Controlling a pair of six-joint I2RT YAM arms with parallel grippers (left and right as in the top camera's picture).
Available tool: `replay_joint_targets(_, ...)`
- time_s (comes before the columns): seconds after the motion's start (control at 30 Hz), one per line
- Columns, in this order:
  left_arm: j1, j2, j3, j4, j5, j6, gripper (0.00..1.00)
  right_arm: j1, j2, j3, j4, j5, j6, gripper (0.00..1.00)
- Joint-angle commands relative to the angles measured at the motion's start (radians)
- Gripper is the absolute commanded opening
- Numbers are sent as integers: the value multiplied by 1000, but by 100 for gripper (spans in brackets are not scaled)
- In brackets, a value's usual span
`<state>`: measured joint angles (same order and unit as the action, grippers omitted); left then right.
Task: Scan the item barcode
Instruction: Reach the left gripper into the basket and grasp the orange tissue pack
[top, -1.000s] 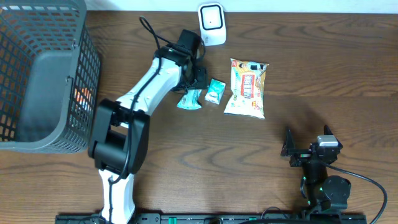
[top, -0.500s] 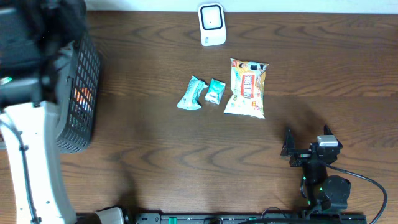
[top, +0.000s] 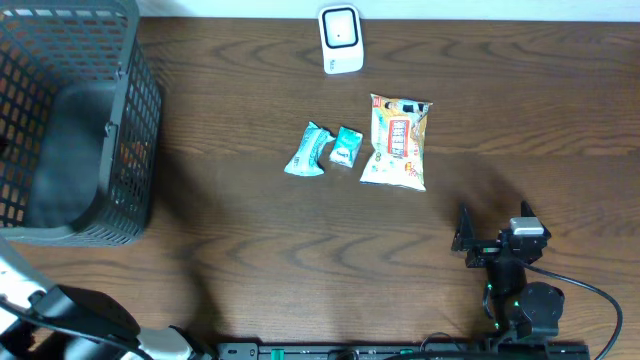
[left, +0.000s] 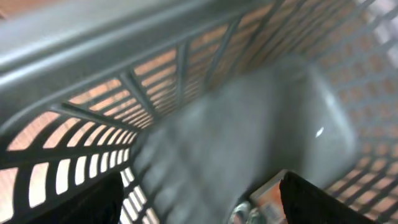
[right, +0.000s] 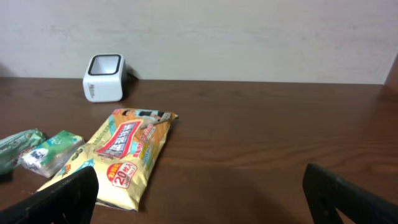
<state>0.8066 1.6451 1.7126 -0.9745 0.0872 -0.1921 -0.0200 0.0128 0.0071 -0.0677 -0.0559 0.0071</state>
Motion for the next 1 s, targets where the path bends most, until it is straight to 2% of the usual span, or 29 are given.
replay_joint_targets(0.0,0,54,-6,-27,2,158,81,9,-3,-2,-3,-6,7,99)
replay_joint_targets(0.13,-1,99,-6,-26,115,133,81,9,-3,-2,-3,-6,7,99)
replay_joint_targets(0.27,-1,134,-6,0,290,-24,81,9,-3,-2,-4,-6,7,99)
replay_joint_targets(0.37,-11,154,-7,33,432,-18,81,9,-3,-2,-4,-6,7,99)
replay_joint_targets(0.53,-77,156,-7,78,423,12,81,9,-3,-2,-4,-6,7,99)
replay_joint_targets(0.7,-184,168,-7,81,214,11,81,9,-3,-2,-4,-6,7,99)
replay_joint_targets(0.97,-269,303,-7,24,207,15,81,9,-3,-2,-4,-6,7,99)
